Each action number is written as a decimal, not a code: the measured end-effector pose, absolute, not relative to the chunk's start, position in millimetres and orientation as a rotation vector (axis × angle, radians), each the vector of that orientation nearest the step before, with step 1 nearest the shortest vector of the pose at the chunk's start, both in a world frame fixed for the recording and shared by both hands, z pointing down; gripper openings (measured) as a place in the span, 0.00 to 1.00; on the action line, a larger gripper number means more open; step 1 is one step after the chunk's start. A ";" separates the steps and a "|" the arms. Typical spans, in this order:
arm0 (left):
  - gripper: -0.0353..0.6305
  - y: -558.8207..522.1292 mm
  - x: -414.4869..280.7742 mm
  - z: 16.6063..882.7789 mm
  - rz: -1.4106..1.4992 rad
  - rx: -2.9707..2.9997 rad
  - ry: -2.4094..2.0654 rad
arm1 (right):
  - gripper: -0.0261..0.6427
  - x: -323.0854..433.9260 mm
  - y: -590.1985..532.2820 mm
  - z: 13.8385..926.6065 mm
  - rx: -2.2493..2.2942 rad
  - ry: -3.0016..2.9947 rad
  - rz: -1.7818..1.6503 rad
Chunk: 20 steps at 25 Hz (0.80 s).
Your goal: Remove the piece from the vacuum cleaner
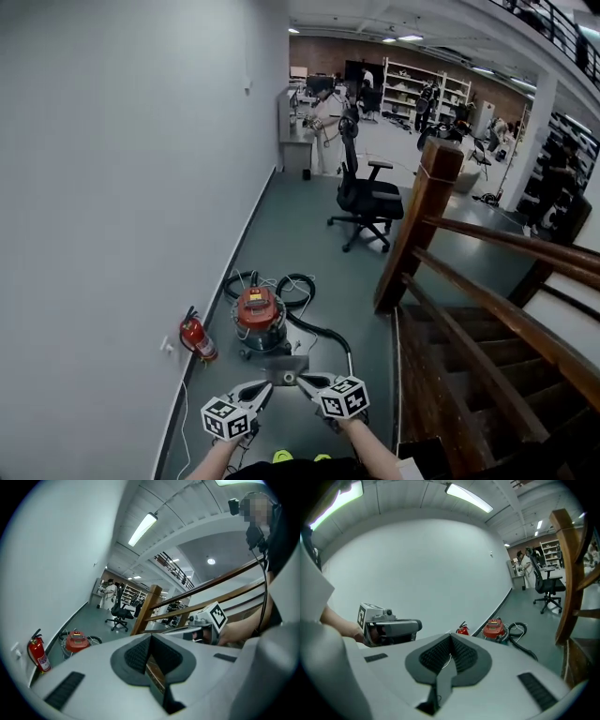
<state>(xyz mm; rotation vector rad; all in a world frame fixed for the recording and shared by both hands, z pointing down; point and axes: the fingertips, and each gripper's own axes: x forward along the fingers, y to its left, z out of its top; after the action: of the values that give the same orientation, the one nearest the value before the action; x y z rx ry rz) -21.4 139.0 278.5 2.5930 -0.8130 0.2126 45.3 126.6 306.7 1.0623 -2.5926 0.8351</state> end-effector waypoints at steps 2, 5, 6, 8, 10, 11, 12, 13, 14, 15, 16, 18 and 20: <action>0.07 145.8 -15.8 276.7 0.207 2.597 -0.809 | 0.06 47.3 136.5 302.3 1.042 -2.612 0.793; 0.07 154.1 -11.7 277.3 0.203 2.601 -0.817 | 0.06 43.9 150.5 301.6 0.988 -2.617 0.729; 0.07 158.5 -11.9 279.2 0.200 2.596 -0.821 | 0.06 41.8 155.7 304.4 0.973 -2.613 0.721; 0.07 167.8 -12.7 283.0 0.196 2.587 -0.825 | 0.06 37.6 164.1 309.1 0.949 -2.611 0.728; 0.07 177.0 -14.1 286.3 0.201 2.582 -0.830 | 0.06 34.3 171.1 311.8 0.927 -2.609 0.736; 0.07 181.1 -15.9 287.9 0.203 2.579 -0.834 | 0.06 32.6 174.5 312.7 0.915 -2.606 0.733; 0.07 184.2 -18.3 289.2 0.204 2.576 -0.839 | 0.06 30.9 177.3 313.1 0.905 -2.604 0.728; 0.07 186.0 -20.8 290.1 0.202 2.575 -0.844 | 0.06 29.6 179.2 313.2 0.898 -2.602 0.721; 0.07 186.7 -23.1 290.8 0.198 2.574 -0.848 | 0.06 29.1 180.2 313.1 0.895 -2.602 0.715; 0.07 186.5 -25.0 291.2 0.194 2.577 -0.853 | 0.06 28.9 180.5 312.9 0.897 -2.603 0.710; 0.07 185.9 -26.4 290.9 0.192 2.581 -0.857 | 0.06 28.8 180.5 312.2 0.900 -2.605 0.705; 0.07 184.6 -28.6 287.7 0.186 2.590 -0.863 | 0.06 27.9 180.8 309.4 0.905 -2.609 0.695; 0.07 184.3 -31.1 283.6 0.181 2.597 -0.865 | 0.06 24.7 182.7 306.9 0.904 -2.611 0.692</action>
<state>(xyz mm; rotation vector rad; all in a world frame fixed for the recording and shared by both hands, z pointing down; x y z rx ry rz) -31.1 184.3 283.6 2.5970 -0.8651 0.1807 24.7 182.7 306.9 0.9043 -2.6112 0.6919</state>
